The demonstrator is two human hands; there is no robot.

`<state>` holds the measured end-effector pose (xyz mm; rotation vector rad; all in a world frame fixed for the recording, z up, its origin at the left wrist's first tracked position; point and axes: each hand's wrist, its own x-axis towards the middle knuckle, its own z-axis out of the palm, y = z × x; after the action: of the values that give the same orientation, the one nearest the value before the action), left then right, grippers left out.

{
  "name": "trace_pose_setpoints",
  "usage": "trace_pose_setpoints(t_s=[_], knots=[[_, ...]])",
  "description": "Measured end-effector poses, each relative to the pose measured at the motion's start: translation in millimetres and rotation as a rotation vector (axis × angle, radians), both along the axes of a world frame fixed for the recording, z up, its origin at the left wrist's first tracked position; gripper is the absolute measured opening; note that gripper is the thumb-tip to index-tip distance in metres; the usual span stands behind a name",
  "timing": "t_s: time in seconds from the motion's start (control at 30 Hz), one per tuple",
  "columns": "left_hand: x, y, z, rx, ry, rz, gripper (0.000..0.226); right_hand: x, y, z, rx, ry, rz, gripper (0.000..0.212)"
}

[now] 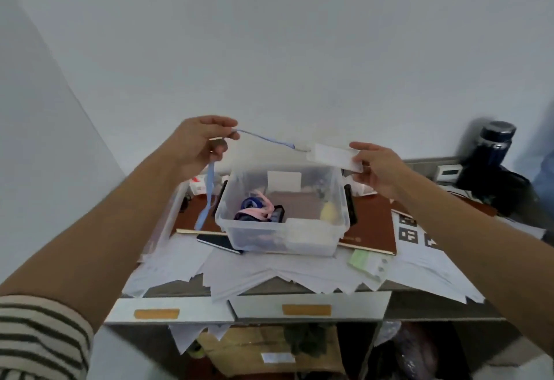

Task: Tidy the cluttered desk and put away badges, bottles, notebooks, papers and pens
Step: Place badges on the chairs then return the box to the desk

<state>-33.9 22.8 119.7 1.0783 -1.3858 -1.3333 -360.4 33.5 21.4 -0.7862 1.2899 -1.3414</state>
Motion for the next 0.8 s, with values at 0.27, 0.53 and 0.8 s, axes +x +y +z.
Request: trace_pose_setpoints(t_s=[0.27,0.53,0.8], knots=[[-32.5,-93.6,21.2,-0.101,0.121,0.014,0.029,-8.7,-59.4,1.3,-0.003,-0.017,-0.018,0.035],[-51.7,-144.7,-4.3,0.009,0.139,0.073,0.03,-15.0,-106.4,8.5,-0.001,0.108,0.07,0.022],[-32.5,-143.2,-141.3,0.026,-0.853,-0.046,0.018,5.5,-113.0,-37.6,0.186,0.696,0.74,0.036]])
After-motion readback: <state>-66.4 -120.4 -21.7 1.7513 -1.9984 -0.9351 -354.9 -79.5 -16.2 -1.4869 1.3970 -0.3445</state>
